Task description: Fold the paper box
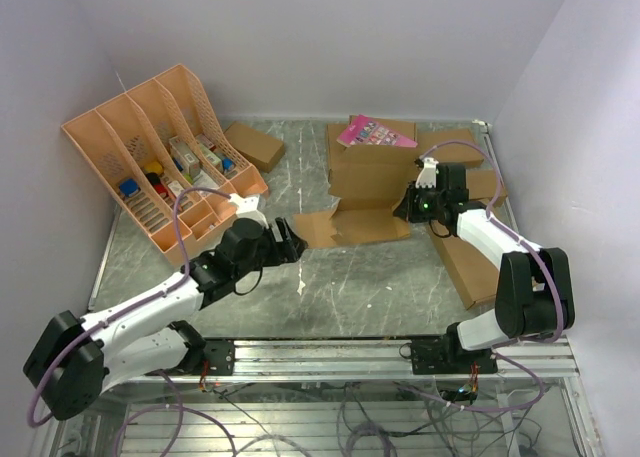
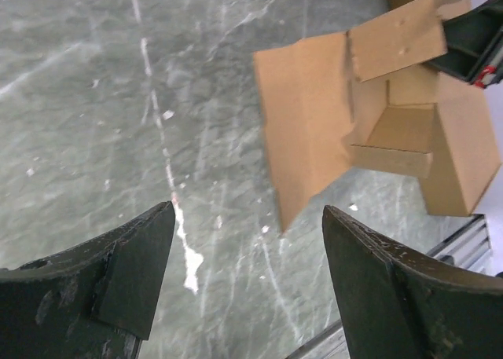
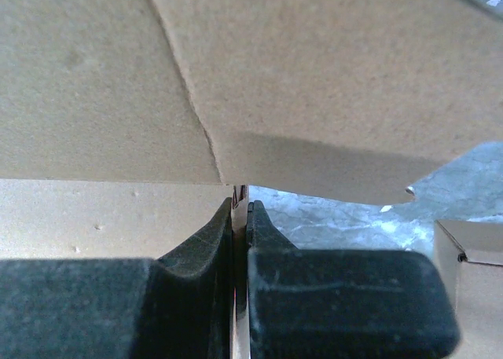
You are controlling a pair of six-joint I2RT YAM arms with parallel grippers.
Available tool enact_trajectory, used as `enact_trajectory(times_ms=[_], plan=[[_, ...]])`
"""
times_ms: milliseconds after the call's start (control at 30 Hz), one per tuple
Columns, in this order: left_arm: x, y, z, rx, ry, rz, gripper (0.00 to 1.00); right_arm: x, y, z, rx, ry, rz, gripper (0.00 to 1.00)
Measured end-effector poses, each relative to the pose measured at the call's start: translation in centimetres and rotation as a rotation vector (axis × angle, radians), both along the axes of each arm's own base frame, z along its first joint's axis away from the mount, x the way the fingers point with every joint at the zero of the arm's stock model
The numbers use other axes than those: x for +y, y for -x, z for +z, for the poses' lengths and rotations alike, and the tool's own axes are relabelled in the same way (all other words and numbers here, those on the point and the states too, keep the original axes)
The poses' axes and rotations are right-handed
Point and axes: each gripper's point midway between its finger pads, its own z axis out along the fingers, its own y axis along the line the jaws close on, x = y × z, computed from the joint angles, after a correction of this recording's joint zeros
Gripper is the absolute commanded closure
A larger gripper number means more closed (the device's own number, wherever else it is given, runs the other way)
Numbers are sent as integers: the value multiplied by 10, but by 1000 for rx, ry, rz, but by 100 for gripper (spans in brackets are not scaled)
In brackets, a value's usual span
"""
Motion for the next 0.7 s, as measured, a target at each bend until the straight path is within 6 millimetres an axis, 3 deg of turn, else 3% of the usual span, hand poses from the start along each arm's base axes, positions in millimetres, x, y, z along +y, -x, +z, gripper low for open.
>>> enact_trajectory(times_ms=[133,433,700], plan=[[-15,-4,7,-10,61,-30,26,-3,-1,-1,-4,16,-7,100],[-34,-14,-1,4,82,-60,92,-1,-4,-2,-29,71,-13,100],[-45,-25,-6,4,26,-88,93,1,-8,-4,-57,158,-52,100]])
